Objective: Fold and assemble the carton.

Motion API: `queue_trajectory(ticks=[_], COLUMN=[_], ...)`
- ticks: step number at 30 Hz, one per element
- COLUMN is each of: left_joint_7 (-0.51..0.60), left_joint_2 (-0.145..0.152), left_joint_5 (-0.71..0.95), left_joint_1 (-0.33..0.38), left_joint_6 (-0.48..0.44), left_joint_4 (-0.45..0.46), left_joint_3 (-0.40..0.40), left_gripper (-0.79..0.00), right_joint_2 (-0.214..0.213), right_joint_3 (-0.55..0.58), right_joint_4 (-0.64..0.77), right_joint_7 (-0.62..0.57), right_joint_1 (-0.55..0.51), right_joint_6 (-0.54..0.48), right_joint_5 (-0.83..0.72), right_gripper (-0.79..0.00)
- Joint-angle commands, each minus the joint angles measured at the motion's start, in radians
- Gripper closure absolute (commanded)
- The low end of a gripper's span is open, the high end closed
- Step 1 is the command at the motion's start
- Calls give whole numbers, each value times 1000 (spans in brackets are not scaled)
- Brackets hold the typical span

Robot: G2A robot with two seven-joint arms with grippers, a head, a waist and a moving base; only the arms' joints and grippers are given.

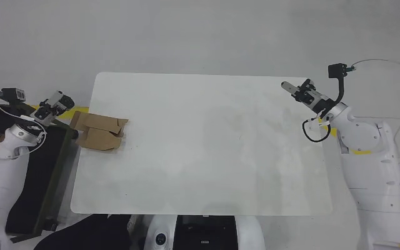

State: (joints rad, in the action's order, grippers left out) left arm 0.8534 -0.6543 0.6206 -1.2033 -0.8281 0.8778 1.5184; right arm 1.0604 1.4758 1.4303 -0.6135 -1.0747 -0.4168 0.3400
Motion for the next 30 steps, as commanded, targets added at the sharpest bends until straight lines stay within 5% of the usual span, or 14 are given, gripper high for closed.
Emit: queue_trajectory(ticks=[1,14,30], left_joint_7=[-32,-150,-226], left_joint_2=[8,36,-8], left_joint_5=[-65,-306,-689], left_joint_1=[3,66,263], left_joint_6=[4,107,157], left_joint_4=[-37,-173,-310], left_joint_3=[27,102,-85], left_gripper=[-785,-785,-785], right_joint_2=[0,0,0], right_joint_3=[0,0,0], right_joint_4=[0,0,0], right_joint_7=[0,0,0], right_joint_1=[0,0,0], right_joint_6=[0,0,0], right_joint_5=[0,0,0], right_gripper=[-785,-785,-785])
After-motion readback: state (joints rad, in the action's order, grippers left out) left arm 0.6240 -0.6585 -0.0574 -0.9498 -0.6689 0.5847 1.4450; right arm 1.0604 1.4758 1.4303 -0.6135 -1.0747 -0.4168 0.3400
